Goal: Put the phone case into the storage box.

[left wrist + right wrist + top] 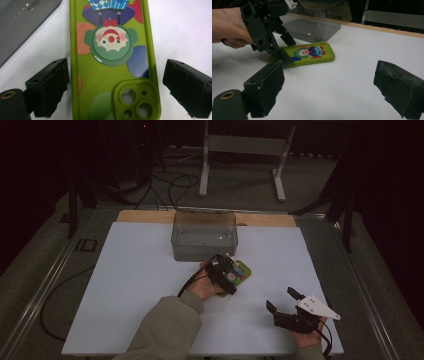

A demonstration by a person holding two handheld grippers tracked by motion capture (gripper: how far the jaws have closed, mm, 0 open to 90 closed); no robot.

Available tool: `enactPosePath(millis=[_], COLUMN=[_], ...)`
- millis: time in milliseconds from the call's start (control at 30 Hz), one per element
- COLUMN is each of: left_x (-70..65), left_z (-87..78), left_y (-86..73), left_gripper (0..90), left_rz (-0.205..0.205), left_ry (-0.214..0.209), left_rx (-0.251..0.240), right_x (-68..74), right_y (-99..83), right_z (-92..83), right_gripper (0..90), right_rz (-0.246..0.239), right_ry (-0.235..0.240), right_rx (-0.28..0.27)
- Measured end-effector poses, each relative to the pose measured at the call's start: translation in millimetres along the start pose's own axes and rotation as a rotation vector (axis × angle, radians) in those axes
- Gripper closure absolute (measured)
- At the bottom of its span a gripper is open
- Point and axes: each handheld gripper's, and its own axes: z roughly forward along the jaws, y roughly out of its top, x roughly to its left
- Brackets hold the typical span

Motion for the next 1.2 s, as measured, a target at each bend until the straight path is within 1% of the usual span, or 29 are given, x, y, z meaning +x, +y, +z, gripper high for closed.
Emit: enactPosePath(millis=[100, 167, 267, 433, 533, 633, 933, 1033, 1133, 1200], left_x=[-0.9, -1.9, -3.6, -5.0, -5.6, -5.5, -5.9, -6.5, -6.1, -5.9], left_z=[3.2, 3.4, 3.4, 3.4, 3.5, 2.9, 1.6, 0.4, -1.0, -3.2], left_y=[-0.1, 0.1, 0.6, 5.7, 7.2, 6.6, 5.5, 4.6, 2.9, 2.0], left_gripper=[10.3, 10.9, 13.0, 13.7, 14.1, 15.2, 16.5, 16.5, 16.5, 16.5], left_rz=[0.012, 0.017, 0.031, 0.013, 0.004, 0.01, 0.008, 0.012, 0.013, 0.013], left_ry=[0.009, 0.021, 0.037, 0.048, 0.05, 0.051, 0.053, 0.061, 0.071, 0.07], left_rx=[0.023, 0.027, 0.046, 0.102, 0.116, 0.113, 0.102, 0.099, 0.08, 0.07], right_x=[0.0, -0.1, 0.0, -0.1, -0.3, -0.3, -1.0, -1.0, -0.9, -0.9], right_y=[0.0, 0.0, -0.1, -0.2, -0.1, -0.1, -0.4, -0.3, -0.3, -0.4], right_z=[-0.1, -0.1, 0.4, 0.2, 0.0, 0.0, 0.6, 0.7, 0.7, 0.7], right_gripper=[9.5, 9.4, 9.4, 9.4, 9.4, 9.4, 9.5, 9.4, 9.4, 9.4], right_rz=[0.001, 0.0, 0.004, 0.005, 0.006, 0.006, 0.004, 0.004, 0.005, 0.005], right_ry=[-0.003, -0.003, -0.002, -0.003, -0.005, -0.004, -0.002, -0.002, -0.002, -0.002], right_rx=[0.001, 0.001, 0.004, 0.001, 0.002, 0.003, 0.006, 0.006, 0.007, 0.007])
